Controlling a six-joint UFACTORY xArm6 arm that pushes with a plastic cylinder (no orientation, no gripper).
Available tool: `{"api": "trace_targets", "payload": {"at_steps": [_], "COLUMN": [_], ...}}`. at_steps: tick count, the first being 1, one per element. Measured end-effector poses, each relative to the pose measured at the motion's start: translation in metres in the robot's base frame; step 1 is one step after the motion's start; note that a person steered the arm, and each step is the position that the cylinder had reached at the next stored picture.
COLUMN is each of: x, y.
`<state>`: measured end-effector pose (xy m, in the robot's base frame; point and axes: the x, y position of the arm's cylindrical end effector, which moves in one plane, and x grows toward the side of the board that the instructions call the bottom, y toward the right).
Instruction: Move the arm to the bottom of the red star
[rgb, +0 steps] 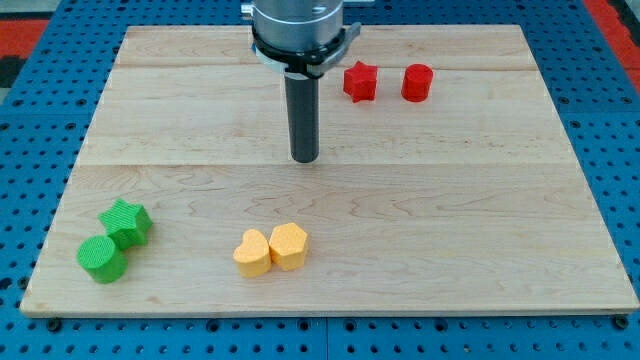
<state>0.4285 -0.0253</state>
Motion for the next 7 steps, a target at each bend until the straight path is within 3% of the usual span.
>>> {"api": "trace_targets", "payload": {"at_steps": [7], "x": [-0.063], "y": [-0.08]}}
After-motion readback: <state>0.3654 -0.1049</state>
